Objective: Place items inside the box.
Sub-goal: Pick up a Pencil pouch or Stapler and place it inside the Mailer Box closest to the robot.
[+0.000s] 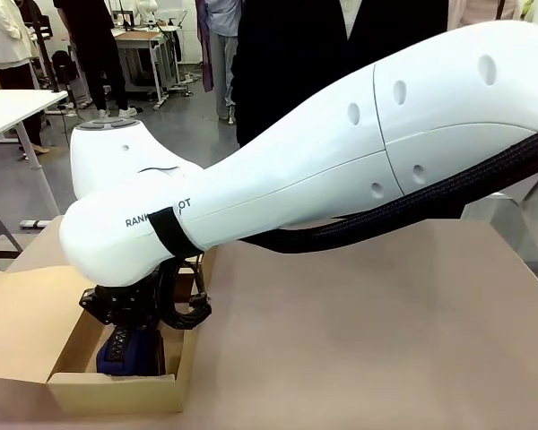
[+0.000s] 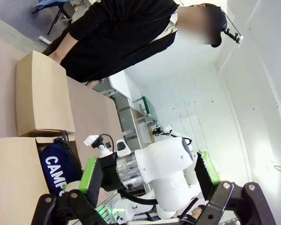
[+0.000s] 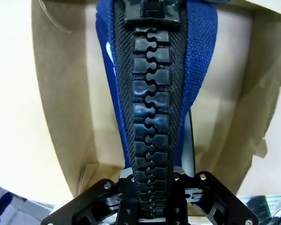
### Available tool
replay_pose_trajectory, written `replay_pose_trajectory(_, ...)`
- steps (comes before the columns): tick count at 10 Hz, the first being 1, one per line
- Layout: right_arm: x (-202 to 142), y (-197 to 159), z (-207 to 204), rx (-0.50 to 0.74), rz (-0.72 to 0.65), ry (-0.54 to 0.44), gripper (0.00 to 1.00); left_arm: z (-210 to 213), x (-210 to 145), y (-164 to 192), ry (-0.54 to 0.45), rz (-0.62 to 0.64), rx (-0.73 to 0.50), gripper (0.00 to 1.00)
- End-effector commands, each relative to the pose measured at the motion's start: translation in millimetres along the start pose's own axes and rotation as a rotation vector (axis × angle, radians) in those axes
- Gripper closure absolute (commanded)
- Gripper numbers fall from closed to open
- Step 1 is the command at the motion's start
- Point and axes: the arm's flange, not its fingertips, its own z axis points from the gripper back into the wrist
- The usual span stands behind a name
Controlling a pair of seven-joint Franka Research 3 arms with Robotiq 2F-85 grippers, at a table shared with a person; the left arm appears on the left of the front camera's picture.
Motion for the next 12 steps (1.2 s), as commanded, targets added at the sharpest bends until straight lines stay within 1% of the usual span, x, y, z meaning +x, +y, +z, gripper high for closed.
replay_pose_trajectory(1, 1, 3, -7, -0.041, -0.009, -0.008, 0.93, 0, -1, -1, -0.01, -0.02, -0.021, 0.0)
replay_pose_trajectory(2, 0, 3, -7, -0.038, 0.005, -0.006, 0.93, 0, -1, -1, -0.01, -0.02, -0.021, 0.0)
replay_pose_trajectory(3, -1, 3, -9, -0.034, 0.013, 0.002, 0.56, 0, -1, -1, -0.01, -0.02, -0.021, 0.0)
replay_pose_trajectory(4, -1, 3, -10, -0.031, 0.019, 0.008, 0.38, 0, -1, -1, -0.01, -0.02, -0.021, 0.0)
replay_pose_trajectory(5, -2, 2, -10, -0.024, 0.017, 0.011, 0.01, 0, -1, -1, -0.01, -0.02, -0.021, 0.0)
replay_pose_trajectory(8, -2, -3, -7, -0.013, 0.01, 0.004, 0.0, 0, -1, -1, -0.01, -0.02, -0.021, 0.0)
replay_pose_trajectory(9, -1, -7, -4, 0.001, 0.003, 0.0, 0.05, 0, -1, -1, -0.01, -0.02, -0.021, 0.0)
replay_pose_trajectory(10, -1, -11, 0, 0.016, 0.0, -0.005, 0.0, 0, -1, -1, -0.01, -0.02, -0.021, 0.0)
replay_pose_trajectory(12, -4, -22, 16, 0.085, 0.014, -0.004, 0.0, 0, -1, -1, -0.01, -0.02, -0.021, 0.0)
